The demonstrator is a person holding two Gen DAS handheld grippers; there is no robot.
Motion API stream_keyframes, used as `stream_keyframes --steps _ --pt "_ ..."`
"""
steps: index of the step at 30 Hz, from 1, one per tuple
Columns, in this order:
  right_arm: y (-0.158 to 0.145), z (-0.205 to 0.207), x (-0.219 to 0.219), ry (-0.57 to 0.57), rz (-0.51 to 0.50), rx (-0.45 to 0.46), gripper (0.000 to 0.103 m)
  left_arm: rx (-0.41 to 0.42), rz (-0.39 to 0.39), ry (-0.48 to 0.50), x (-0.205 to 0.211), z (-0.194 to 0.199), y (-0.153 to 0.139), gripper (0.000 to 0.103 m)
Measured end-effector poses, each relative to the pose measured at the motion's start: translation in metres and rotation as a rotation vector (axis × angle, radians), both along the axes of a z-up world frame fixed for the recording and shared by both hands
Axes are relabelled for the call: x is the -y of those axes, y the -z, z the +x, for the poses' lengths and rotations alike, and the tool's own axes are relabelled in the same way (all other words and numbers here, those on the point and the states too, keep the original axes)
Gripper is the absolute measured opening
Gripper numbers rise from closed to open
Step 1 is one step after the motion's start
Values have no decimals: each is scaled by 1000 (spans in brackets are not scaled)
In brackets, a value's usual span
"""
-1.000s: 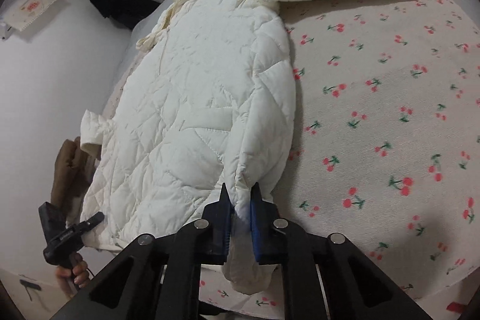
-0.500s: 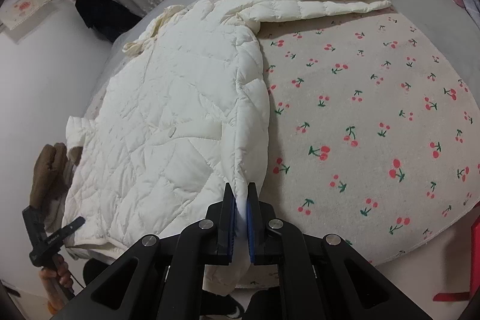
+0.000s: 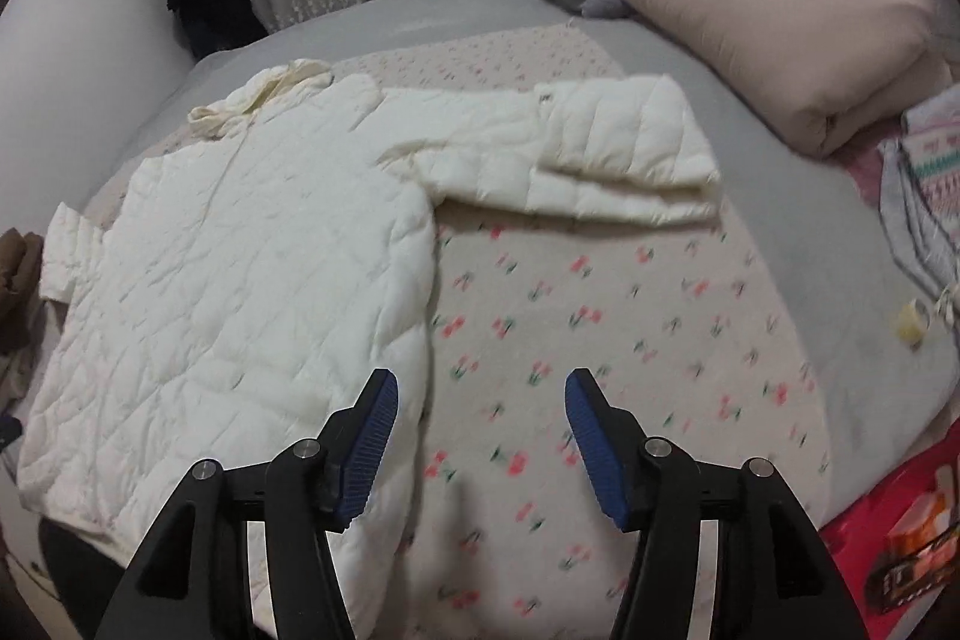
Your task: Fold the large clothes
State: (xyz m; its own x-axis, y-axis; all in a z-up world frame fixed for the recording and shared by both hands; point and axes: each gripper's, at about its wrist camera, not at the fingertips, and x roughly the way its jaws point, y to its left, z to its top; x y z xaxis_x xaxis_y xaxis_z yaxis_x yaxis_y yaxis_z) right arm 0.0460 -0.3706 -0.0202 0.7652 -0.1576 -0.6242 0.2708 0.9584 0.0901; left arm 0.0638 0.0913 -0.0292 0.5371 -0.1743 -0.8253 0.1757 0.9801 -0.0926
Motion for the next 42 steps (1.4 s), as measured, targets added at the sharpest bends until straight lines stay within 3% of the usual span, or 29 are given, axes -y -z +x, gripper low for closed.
stream_keyframes --steps 4,10,11,13,14,15,18,21,23,25,27,31,34,37,38,39,41,42 --pt "-13 49 31 13 -91 23 60 -25 -41 119 63 27 5 80" --pt "11 127 68 34 -120 -101 60 -54 -18 314 173 72 1 80" --pt "16 135 74 45 -132 -119 57 -45 -10 351 191 80 -3 80" --pt "23 141 88 63 -136 -129 32 -8 10 426 235 98 -9 80" --pt "22 141 97 75 -124 -121 15 20 18 462 254 106 -10 80" --pt "19 137 107 95 -109 -97 10 63 28 506 279 115 -9 80" --pt "3 115 143 160 -80 -27 5 133 41 590 332 140 7 80" --pt "-11 95 184 271 -117 -14 4 172 54 649 370 154 29 80" --pt "-18 80 219 368 -129 -12 3 148 18 687 387 159 52 80" --pt "-18 65 255 471 -140 -28 2 48 -22 702 391 162 82 80" --pt "-11 53 284 538 -134 -55 0 78 -32 713 387 156 100 84" --pt "11 26 320 618 -108 -111 0 69 -60 716 382 155 98 86" --pt "15 10 323 637 -47 -85 1 36 -50 727 383 158 91 86" --pt "-2 10 304 475 -13 -6 12 -46 -52 774 378 156 65 86" --pt "-10 16 295 415 -8 12 26 -41 -48 794 374 159 52 86" --pt "-16 22 287 365 -1 27 48 -9 -36 807 369 164 39 86" --pt "-32 43 268 233 23 84 76 80 20 799 362 185 20 86" --pt "-36 54 261 175 35 101 80 123 60 779 358 203 15 86"
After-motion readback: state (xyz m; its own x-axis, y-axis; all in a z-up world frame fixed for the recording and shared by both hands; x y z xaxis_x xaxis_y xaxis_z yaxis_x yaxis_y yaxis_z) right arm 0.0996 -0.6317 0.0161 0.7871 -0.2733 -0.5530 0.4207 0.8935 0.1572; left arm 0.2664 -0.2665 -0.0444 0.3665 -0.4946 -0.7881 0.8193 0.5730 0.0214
